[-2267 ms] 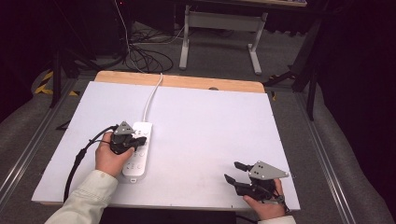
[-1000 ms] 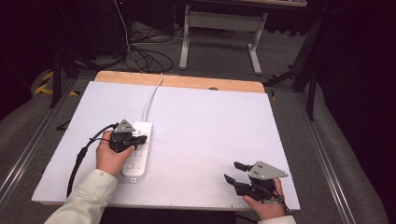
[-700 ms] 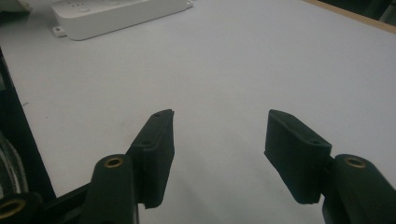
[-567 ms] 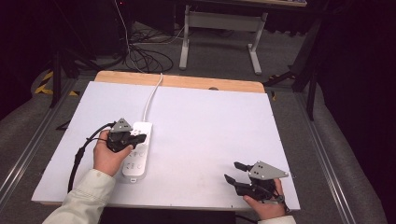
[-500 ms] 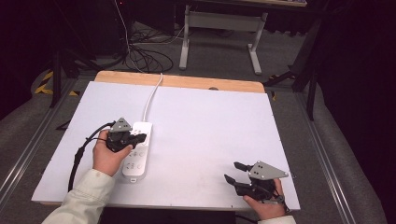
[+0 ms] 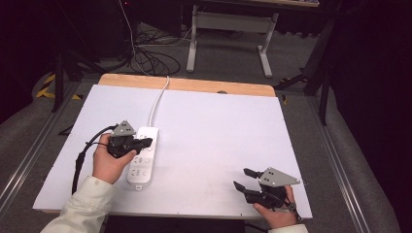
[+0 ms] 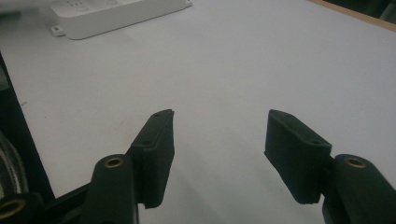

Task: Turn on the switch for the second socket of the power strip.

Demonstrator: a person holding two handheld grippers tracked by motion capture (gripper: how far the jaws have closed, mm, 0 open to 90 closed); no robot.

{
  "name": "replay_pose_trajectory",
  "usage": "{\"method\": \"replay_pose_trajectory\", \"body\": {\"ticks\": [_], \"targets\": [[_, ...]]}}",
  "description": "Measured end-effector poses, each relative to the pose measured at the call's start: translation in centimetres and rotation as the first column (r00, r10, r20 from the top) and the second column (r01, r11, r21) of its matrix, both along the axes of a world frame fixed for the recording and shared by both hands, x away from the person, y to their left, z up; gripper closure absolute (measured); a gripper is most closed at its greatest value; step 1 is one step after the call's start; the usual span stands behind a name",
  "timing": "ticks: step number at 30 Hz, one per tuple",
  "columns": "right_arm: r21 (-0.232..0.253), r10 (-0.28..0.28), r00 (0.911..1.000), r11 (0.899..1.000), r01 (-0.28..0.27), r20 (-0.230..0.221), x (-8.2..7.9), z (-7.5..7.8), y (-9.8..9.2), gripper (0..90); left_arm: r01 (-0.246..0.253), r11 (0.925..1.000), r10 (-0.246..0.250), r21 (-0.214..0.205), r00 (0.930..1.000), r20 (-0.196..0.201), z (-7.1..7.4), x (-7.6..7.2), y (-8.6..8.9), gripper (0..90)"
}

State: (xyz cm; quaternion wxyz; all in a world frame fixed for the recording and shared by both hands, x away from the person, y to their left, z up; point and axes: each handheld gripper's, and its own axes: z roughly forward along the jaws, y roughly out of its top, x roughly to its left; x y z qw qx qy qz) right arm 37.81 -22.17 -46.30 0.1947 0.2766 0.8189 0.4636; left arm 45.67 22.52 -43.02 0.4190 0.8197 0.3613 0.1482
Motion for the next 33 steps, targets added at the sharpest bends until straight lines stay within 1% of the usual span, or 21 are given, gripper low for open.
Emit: {"method": "replay_pose_trajectory", "body": {"ticks": [2,3,4,5,6,7,8,9,10,11,14,16,17,20,23,24,26,30,33], "targets": [[-0.003,0.0,1.0,1.0,0.0,0.001,0.0,0.0,0.0,43.1,0.0,1.0,0.0,-0.01,1.0,-0.009,0.0,-0.1,0.0,90.0],[-0.003,-0.001,1.0,1.0,0.001,0.001,0.0,0.0,0.0,43.1,-0.001,0.9998,0.0,-0.02,1.0,-0.002,0.1,-0.1,0.0,90.0],[0.0,0.0,1.0,1.0,0.0,0.001,-0.1,0.0,0.0,43.1,0.001,0.9999,-0.001,-0.017,0.9999,0.01,0.3,-0.2,0.1,90.0],[0.001,-0.001,1.0,1.0,0.001,0.001,0.0,0.0,0.0,43.1,0.006,0.9993,-0.006,-0.037,1.0,0.003,0.4,-0.4,0.1,89.9],[0.001,-0.001,1.0,1.0,0.001,0.001,0.0,0.0,0.0,43.1,0.006,0.9991,-0.006,-0.042,0.9999,0.014,0.6,-0.5,0.1,89.6],[0.001,-0.001,1.0,1.0,0.001,0.0,0.0,0.0,0.0,43.1,0.0,0.9986,0.001,-0.052,0.9999,0.014,0.7,-0.6,0.1,84.6],[0.001,-0.001,1.0,1.0,0.001,0.0,0.0,0.0,0.0,43.1,-0.014,0.9989,0.015,-0.046,0.9994,0.032,0.9,-0.7,0.1,74.8],[0.002,0.0,1.0,1.0,0.0,0.0,0.0,0.0,0.0,43.1,-0.018,0.9984,0.02,-0.054,0.9996,0.022,1.0,-0.9,0.0,69.8],[0.001,0.0,1.0,1.0,0.0,0.001,0.0,0.0,0.0,43.1,-0.009,0.9993,0.01,-0.037,0.9993,0.036,1.3,-1.0,0.1,67.0],[0.0,-0.001,1.0,1.0,0.001,0.001,0.0,0.0,0.0,43.1,-0.006,0.9994,0.008,-0.035,0.999,0.043,1.4,-1.1,0.1,64.6],[0.002,-0.003,1.0,1.0,0.003,0.0,0.0,0.0,-0.1,43.1,0.002,0.9993,0.001,-0.036,0.9979,0.064,2.0,-1.7,0.0,53.7],[0.001,-0.002,1.0,1.0,0.002,0.001,-0.1,0.1,-0.1,43.1,0.007,0.9989,-0.004,-0.047,0.9978,0.067,2.3,-2.0,0.0,44.6],[0.001,-0.003,1.0,1.0,0.003,0.002,-0.1,0.1,-0.1,43.1,0.004,0.999,0.0,-0.045,0.9964,0.085,2.5,-2.3,0.1,40.7],[0.003,-0.002,1.0,1.0,0.002,0.002,-0.1,0.1,-0.1,43.1,0.015,0.999,-0.011,-0.043,0.9942,0.107,2.9,-3.0,0.4,32.9],[0.002,-0.003,1.0,1.0,0.003,0.001,-0.1,0.1,0.0,43.0,0.015,0.9982,-0.007,-0.059,0.9922,0.124,3.3,-3.7,0.7,27.8],[0.004,-0.002,1.0,1.0,0.002,0.001,-0.1,0.0,0.0,42.9,0.014,0.9974,-0.005,-0.071,0.9915,0.13,3.4,-4.0,0.8,26.0],[0.002,0.0,1.0,1.0,0.0,0.003,-0.1,0.0,0.0,42.9,0.028,0.9956,-0.015,-0.09,0.99,0.14,3.7,-4.5,1.0,22.5],[0.006,0.0,1.0,1.0,0.0,0.002,-0.2,0.1,0.0,42.8,0.049,0.9928,-0.031,-0.109,0.9865,0.161,4.0,-5.5,1.5,19.1],[0.006,0.0,1.0,1.0,0.0,0.003,-0.1,0.1,0.0,42.6,0.055,0.9916,-0.036,-0.117,0.9864,0.161,4.1,-6.1,1.9,17.2]]}}
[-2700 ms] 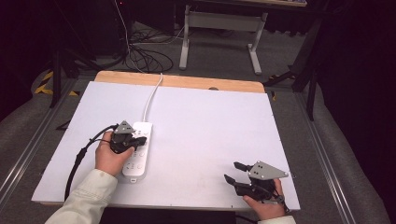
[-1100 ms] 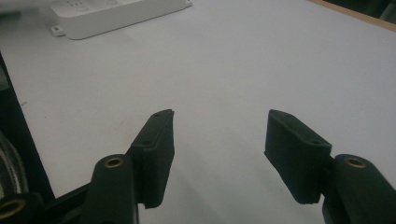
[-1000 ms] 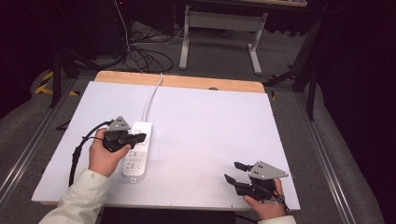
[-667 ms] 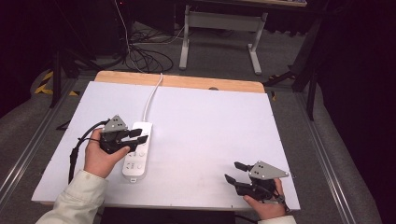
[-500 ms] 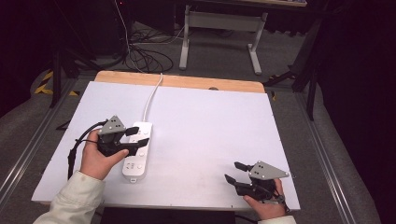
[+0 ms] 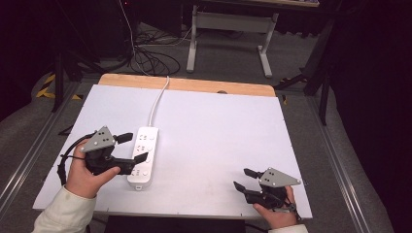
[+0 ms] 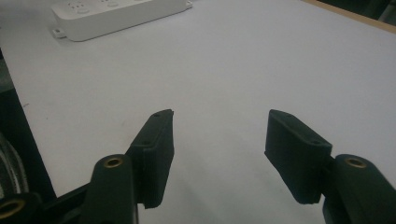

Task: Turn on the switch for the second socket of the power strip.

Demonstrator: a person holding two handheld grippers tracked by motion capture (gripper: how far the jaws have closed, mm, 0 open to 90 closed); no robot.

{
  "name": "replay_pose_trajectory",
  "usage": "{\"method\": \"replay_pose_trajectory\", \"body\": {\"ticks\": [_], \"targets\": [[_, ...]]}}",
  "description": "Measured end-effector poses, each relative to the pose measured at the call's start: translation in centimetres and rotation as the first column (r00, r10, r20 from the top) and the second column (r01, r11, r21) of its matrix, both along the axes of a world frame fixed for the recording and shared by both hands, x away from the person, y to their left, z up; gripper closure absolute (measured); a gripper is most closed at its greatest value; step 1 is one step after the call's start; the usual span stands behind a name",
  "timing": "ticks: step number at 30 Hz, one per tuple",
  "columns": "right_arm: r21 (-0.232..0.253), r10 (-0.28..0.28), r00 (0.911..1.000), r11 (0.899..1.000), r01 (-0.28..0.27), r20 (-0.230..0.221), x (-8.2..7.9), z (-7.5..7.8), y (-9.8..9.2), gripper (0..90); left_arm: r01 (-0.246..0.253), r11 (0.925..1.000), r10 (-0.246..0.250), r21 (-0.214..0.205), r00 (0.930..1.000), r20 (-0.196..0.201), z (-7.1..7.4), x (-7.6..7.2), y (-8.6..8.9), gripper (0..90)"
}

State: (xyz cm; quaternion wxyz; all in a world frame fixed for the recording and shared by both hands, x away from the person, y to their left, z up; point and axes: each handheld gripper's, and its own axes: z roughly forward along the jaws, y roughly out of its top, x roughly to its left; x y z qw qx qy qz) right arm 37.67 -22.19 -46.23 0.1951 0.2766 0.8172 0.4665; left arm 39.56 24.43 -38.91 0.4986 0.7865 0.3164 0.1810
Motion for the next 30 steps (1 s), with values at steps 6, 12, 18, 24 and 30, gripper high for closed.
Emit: {"method": "replay_pose_trajectory", "body": {"ticks": [6,12,18,24,30], "targets": [[0.001,0.001,1.0,1.0,-0.001,0.0,0.0,0.0,0.0,42.4,0.033,0.9994,-0.033,-0.003,0.9992,0.021,-0.2,-0.9,1.0,10.9],[0.001,0.001,1.0,1.0,-0.001,0.0,0.0,0.0,0.0,42.4,0.008,0.9998,-0.007,-0.018,0.9985,0.054,-0.9,-1.9,1.8,11.0],[-0.003,0.001,1.0,1.0,-0.001,0.0,0.0,0.0,0.1,42.4,0.001,0.9995,0.001,-0.033,0.9985,0.055,-1.7,-2.8,2.8,10.5],[-0.001,0.003,1.0,1.0,-0.003,-0.006,0.0,0.1,0.1,42.4,0.009,1.0,-0.009,0.003,0.9996,0.026,-3.2,-3.4,3.8,9.7],[0.001,0.009,0.9999,1.0,-0.009,-0.01,0.0,0.1,0.1,42.4,0.013,0.9994,-0.012,-0.031,0.9998,0.012,-4.8,-3.7,4.9,8.5]]}}
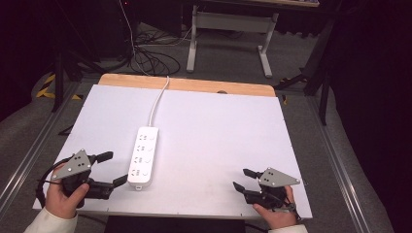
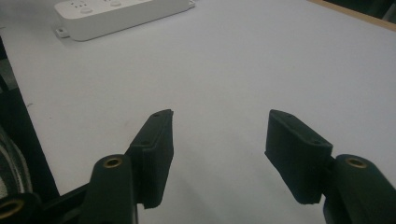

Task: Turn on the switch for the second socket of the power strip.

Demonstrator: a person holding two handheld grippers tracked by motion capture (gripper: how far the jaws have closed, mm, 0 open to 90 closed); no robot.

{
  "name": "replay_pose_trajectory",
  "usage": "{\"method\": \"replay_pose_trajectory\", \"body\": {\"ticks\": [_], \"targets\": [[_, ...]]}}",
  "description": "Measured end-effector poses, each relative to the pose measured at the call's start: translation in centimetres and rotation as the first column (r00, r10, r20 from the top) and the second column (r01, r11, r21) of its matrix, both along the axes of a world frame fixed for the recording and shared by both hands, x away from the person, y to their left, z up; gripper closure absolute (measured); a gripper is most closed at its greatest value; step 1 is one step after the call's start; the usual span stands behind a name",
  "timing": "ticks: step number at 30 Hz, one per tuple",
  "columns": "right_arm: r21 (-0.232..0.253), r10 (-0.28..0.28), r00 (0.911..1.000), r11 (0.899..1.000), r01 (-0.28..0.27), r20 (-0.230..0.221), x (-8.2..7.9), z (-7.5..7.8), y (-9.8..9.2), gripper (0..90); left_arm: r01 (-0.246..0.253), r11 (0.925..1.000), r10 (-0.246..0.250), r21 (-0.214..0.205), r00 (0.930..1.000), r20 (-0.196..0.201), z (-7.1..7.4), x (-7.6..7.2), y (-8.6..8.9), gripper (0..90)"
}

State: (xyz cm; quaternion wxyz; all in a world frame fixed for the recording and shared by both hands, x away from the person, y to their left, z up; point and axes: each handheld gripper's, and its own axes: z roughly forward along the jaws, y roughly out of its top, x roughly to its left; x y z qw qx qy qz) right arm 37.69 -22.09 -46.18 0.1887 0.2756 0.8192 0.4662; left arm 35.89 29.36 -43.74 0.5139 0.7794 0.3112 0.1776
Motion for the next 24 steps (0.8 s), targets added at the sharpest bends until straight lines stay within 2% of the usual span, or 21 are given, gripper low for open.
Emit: {"method": "replay_pose_trajectory", "body": {"ticks": [7,14,16,19,21,24], "targets": [[0.0,0.001,1.0,1.0,-0.001,-0.004,0.0,0.0,0.0,42.2,-0.013,0.9999,0.013,0.007,0.9999,0.004,-1.7,-0.2,1.1,7.5],[0.009,0.0,1.0,1.0,0.0,-0.01,0.1,0.0,-0.2,40.9,-0.027,0.9987,0.026,-0.044,0.9996,-0.015,-3.3,-0.4,2.1,9.6],[0.012,0.0,0.9999,1.0,0.0,-0.01,0.1,0.0,-0.2,40.6,-0.019,0.9983,0.018,-0.055,0.9994,-0.03,-3.7,-0.5,2.5,9.6],[0.012,-0.001,0.9999,1.0,0.001,-0.013,0.2,0.0,-0.2,40.3,-0.017,0.9987,0.016,-0.049,0.9993,-0.033,-4.2,-0.8,2.8,9.6],[0.014,0.001,0.9999,1.0,-0.001,-0.013,0.2,0.0,-0.2,40.0,-0.02,0.9994,0.02,-0.027,0.9996,-0.022,-4.4,-0.9,2.9,9.6],[0.014,0.0,1.0,1.0,0.0,-0.01,0.2,0.0,-0.2,39.2,-0.013,0.9999,0.013,-0.002,0.9995,-0.028,-4.5,-1.0,2.9,9.6]]}}
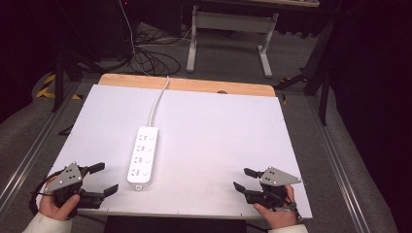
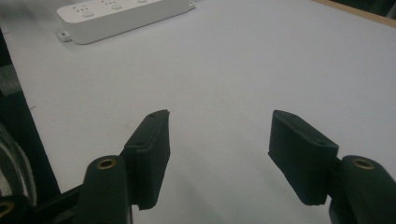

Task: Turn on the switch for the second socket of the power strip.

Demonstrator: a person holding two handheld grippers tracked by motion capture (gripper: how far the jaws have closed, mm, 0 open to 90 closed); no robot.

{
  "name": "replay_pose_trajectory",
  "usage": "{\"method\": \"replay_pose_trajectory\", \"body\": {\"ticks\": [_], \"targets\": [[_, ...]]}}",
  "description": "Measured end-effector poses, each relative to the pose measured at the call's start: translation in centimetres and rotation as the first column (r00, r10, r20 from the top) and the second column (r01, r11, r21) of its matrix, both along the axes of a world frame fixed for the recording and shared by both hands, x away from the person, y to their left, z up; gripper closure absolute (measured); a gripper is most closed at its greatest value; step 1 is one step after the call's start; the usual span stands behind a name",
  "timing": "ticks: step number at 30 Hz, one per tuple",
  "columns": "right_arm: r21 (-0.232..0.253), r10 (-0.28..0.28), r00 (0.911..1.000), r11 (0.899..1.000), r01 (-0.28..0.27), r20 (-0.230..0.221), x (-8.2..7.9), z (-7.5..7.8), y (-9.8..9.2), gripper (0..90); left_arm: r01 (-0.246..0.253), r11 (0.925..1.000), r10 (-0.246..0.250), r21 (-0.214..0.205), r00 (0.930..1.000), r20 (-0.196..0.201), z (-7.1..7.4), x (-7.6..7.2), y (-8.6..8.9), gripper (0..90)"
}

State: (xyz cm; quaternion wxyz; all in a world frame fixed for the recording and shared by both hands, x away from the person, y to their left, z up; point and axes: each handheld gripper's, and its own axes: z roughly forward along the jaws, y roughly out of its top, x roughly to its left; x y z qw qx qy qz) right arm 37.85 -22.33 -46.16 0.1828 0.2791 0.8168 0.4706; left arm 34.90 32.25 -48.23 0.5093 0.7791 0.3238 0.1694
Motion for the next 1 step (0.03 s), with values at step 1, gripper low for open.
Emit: {"method": "replay_pose_trajectory", "body": {"ticks": [1], "targets": [[0.0,-0.001,1.0,1.0,0.001,0.0,0.0,0.0,-0.02,39.2,-0.001,1.0,0.001,0.001,1.0,-0.005,-0.02,0.0,-0.01,9.6]]}}
